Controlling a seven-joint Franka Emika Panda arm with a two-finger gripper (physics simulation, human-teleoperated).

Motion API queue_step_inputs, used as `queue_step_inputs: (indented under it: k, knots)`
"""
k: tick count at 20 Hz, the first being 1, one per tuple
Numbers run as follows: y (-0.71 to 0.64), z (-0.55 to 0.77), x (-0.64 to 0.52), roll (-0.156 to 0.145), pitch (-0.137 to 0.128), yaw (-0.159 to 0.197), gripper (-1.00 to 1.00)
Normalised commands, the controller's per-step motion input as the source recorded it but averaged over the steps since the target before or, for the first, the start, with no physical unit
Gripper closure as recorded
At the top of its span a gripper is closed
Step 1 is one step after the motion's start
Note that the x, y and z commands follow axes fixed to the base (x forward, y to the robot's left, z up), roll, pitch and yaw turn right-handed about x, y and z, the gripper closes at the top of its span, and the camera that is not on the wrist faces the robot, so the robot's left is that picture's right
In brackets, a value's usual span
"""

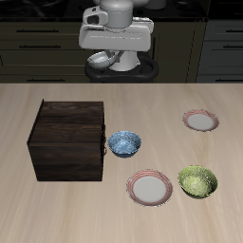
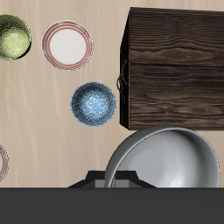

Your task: Place the white bowl onto the plate that is on the left side of the table

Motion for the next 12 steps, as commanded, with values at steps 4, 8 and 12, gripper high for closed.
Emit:
queue_step_inputs:
  k: [4, 8, 12]
  knots:
    - [0.22, -0.1, -0.29, 0.036, -0.021, 0.008, 1.0]
    - [0.5, -0.17, -0.3, 0.065, 0.015, -0.023, 1.0]
    - [0.36, -0.18, -0.27, 0.048, -0.001, -0.04, 1.0]
